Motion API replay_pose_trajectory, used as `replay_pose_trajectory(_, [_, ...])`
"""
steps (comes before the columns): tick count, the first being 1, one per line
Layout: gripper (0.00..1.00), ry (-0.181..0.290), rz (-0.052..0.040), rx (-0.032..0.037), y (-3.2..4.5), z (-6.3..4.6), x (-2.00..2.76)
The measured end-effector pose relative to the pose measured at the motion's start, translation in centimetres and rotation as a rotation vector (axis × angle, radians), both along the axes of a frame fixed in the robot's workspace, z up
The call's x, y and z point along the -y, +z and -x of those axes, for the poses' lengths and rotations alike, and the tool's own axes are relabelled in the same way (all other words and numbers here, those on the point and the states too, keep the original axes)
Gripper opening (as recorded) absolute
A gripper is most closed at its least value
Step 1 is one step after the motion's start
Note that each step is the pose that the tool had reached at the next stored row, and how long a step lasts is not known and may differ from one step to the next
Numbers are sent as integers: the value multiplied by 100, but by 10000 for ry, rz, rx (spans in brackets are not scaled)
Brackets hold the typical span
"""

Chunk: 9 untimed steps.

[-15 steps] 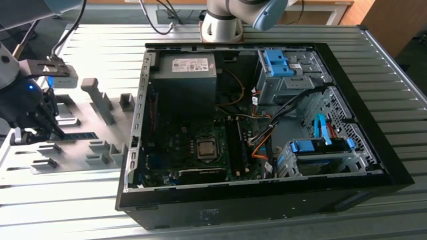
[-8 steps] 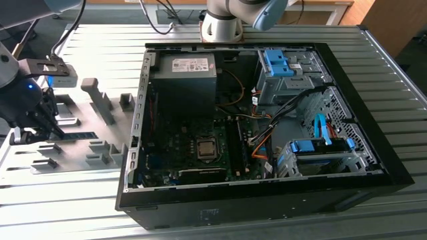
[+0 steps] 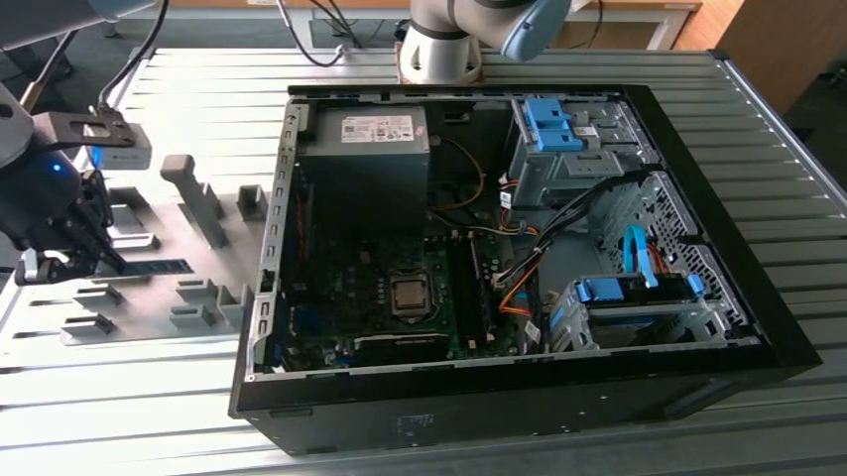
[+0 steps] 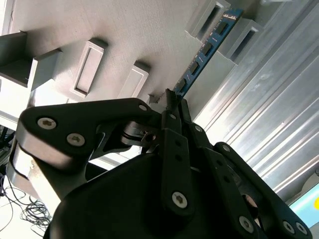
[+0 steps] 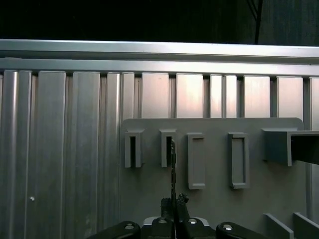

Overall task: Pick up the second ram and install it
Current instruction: 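Pick up the second ram and move it above second insertion slot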

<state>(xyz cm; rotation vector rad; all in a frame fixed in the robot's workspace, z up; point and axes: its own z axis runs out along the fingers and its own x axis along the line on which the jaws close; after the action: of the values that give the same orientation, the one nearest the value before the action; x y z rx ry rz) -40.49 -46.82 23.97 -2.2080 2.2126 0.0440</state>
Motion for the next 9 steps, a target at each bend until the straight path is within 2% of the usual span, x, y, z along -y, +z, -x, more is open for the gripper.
replay_pose_trajectory(9, [14,0,0,0,57,0,0])
